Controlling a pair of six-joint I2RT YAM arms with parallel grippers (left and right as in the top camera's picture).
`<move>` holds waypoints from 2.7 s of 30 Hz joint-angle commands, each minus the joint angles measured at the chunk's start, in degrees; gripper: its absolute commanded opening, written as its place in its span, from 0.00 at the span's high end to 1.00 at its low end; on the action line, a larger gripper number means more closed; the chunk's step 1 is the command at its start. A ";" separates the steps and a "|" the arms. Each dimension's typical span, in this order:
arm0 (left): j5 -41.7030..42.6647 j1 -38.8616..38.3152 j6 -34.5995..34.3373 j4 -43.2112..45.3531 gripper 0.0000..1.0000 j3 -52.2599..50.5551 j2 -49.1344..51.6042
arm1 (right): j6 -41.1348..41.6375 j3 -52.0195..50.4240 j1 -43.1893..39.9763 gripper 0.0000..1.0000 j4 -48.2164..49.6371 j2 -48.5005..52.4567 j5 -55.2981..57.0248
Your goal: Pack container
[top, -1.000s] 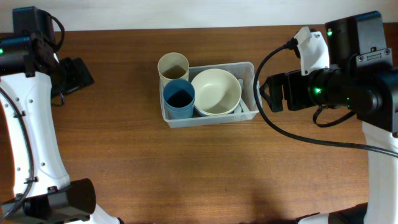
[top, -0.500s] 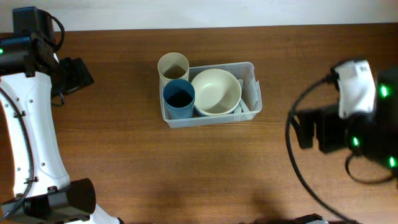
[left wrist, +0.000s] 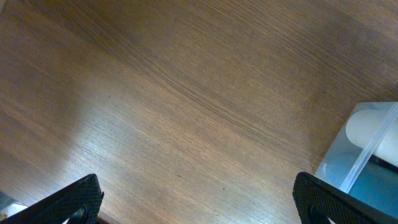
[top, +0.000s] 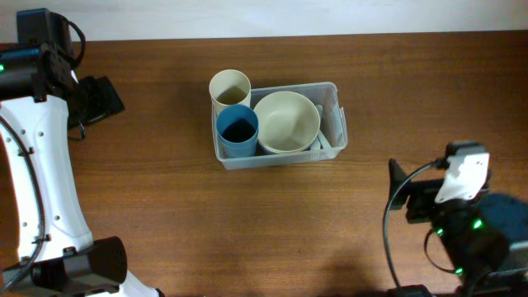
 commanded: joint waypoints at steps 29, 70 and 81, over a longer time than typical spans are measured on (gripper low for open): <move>-0.57 0.17 -0.57 -0.07 0.00 0.90 -1.40 | -3.19 -54.27 -5.70 0.01 46.58 -33.70 -1.60; -0.57 0.17 -0.57 -0.07 0.00 0.90 -1.40 | -2.51 -56.11 -5.73 0.01 39.63 -33.48 -1.36; 0.96 -1.05 -0.57 3.43 0.00 0.15 -2.36 | -2.51 -56.11 -5.73 0.01 39.65 -33.48 -1.36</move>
